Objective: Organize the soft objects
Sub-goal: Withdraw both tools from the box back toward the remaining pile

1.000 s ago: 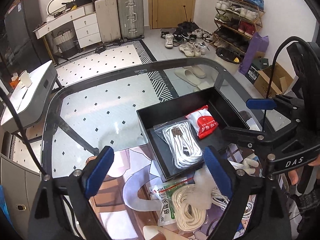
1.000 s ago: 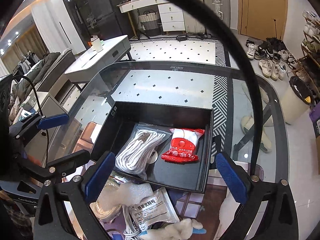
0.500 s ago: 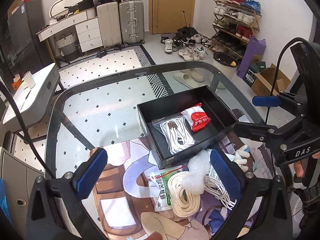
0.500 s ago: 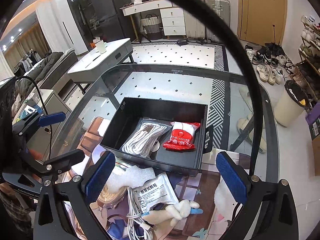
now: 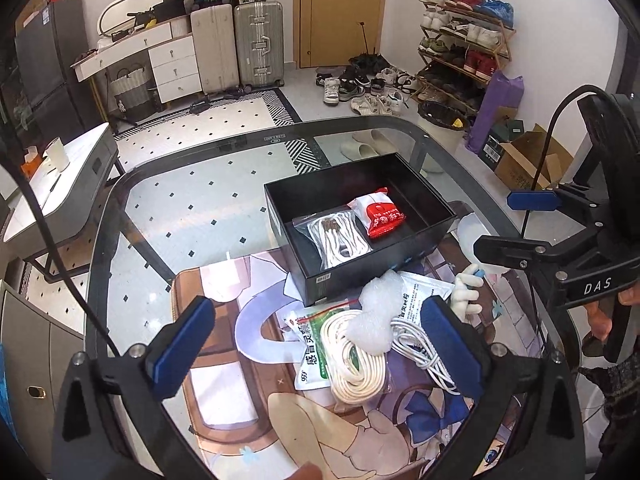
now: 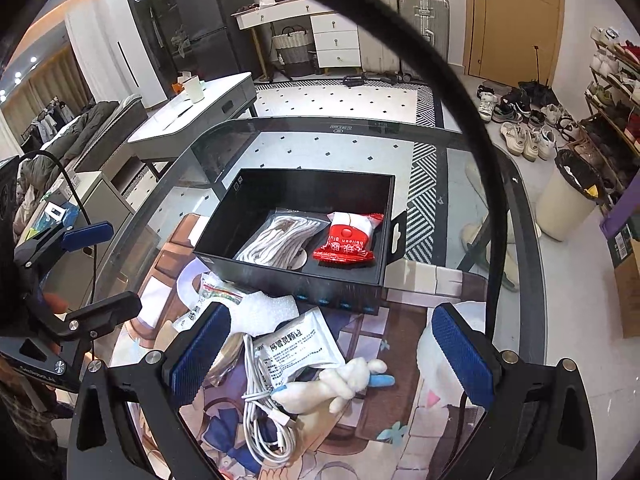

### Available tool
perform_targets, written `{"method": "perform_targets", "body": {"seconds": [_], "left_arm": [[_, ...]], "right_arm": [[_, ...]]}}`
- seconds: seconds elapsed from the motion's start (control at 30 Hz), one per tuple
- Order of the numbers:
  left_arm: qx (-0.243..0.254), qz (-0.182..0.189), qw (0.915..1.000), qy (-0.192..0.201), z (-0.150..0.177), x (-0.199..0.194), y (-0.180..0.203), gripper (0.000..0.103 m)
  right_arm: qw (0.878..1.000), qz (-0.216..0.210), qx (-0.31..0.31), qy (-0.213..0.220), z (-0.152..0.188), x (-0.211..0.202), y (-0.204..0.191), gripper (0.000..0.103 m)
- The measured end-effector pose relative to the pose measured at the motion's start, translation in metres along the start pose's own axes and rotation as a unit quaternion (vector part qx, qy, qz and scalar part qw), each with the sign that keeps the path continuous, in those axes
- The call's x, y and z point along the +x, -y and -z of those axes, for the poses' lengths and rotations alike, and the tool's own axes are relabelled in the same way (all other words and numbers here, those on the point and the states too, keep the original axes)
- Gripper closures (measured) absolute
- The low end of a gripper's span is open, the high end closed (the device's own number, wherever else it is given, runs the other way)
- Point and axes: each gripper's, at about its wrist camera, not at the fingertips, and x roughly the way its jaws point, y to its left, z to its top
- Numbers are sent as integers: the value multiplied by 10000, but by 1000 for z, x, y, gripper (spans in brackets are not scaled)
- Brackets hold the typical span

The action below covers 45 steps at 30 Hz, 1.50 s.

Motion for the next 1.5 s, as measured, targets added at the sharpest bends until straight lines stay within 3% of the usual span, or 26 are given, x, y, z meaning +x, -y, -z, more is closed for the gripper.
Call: {"method": "perform_targets", "body": {"seconds": [0.53,0.93,1.5], "left_arm": [[-20,205,9997,-159,23,9,2,0],[-7,223,9993,-301,35,19,-2,0],[261,246,9982,-485,46,30,4,0]], "right_arm": [[9992,17,-216,-339,28,8,-5,1],[9986,-114,-26,-523,41,25,-2,1],[9864,-120,1125,-1195,49,43,22,1]]}}
